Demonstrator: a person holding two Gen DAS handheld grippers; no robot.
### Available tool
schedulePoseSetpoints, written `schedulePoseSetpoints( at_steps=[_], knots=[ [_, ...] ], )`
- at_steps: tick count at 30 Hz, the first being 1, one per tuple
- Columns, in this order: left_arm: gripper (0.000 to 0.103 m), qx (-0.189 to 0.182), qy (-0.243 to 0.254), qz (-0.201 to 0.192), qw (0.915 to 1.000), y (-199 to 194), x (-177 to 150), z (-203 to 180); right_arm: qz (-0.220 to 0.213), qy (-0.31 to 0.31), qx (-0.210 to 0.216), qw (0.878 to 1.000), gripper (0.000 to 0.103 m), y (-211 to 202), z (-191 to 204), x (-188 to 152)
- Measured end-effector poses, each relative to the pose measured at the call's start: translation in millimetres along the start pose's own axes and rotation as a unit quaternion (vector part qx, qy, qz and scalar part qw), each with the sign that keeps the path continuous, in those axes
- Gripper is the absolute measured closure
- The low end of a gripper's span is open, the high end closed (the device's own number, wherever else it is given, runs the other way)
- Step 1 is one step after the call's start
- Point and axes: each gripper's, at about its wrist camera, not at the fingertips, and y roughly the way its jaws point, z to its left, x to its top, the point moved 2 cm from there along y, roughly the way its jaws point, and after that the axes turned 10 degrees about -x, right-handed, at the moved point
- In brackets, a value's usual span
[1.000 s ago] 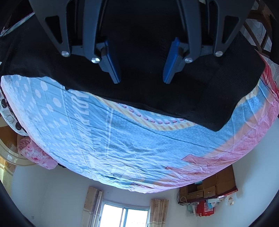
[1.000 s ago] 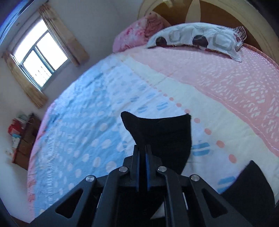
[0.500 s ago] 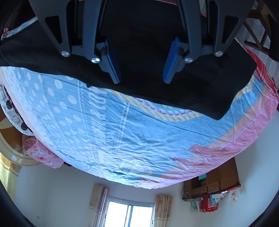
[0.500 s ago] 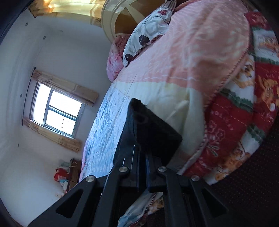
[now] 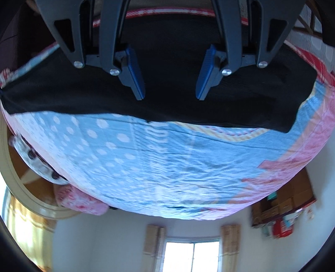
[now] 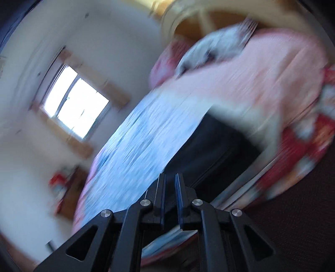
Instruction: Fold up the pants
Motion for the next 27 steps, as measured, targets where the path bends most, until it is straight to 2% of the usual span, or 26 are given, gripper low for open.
schedulePoseSetpoints(
  at_steps=[1,3,6,7,10,12,14,16,18,21,22,24,25,26,27],
  knots=[
    [0.050,-0.002,0.009,0.002,1.0000,1,-2,-6,0.049,-0.005,0.018,0.999,0.093,19,14,-16],
    [0.050,-0.008,0.012,0.007,0.9999,1,-4,-10,0.112,-0.020,0.034,0.993,0.093,49,34,-40],
    [0.047,-0.013,0.006,0.005,0.9999,-1,-6,-6,0.162,-0.036,0.026,0.986,0.093,77,49,-65],
    [0.043,-0.013,0.002,0.003,0.9999,-1,-7,-4,0.170,-0.039,0.027,0.984,0.093,81,52,-71],
    [0.043,-0.015,-0.009,0.002,0.9998,-1,-9,1,0.186,-0.028,0.031,0.982,0.093,94,56,-78],
    [0.043,-0.017,-0.015,0.000,0.9997,0,-9,3,0.187,-0.021,0.036,0.981,0.088,100,54,-78],
    [0.043,-0.017,-0.016,-0.001,0.9997,-1,-9,3,0.188,-0.008,0.044,0.981,0.062,102,52,-76],
    [0.043,-0.015,-0.014,-0.003,0.9998,-3,-10,3,0.185,0.014,0.069,0.980,0.045,105,52,-72],
    [0.042,-0.014,-0.015,-0.003,0.9998,-2,-10,3,0.180,0.015,0.068,0.981,0.042,107,55,-72],
    [0.042,-0.014,-0.020,-0.001,0.9997,-1,-11,5,0.182,-0.012,0.037,0.983,0.042,112,67,-78],
    [0.042,-0.014,-0.023,0.000,0.9997,0,-12,6,0.191,-0.020,0.033,0.981,0.042,118,72,-83],
    [0.042,-0.013,-0.028,0.001,0.9995,-1,-12,9,0.205,-0.031,0.030,0.978,0.057,128,80,-91],
    [0.042,-0.013,-0.029,0.000,0.9995,-1,-12,10,0.209,-0.040,0.028,0.977,0.080,133,86,-96],
    [0.042,-0.012,-0.030,-0.001,0.9995,-2,-12,11,0.212,-0.047,0.025,0.976,0.097,138,88,-99],
    [0.042,-0.011,-0.030,-0.003,0.9995,-3,-12,13,0.216,-0.051,0.018,0.975,0.098,142,89,-100]
  ],
)
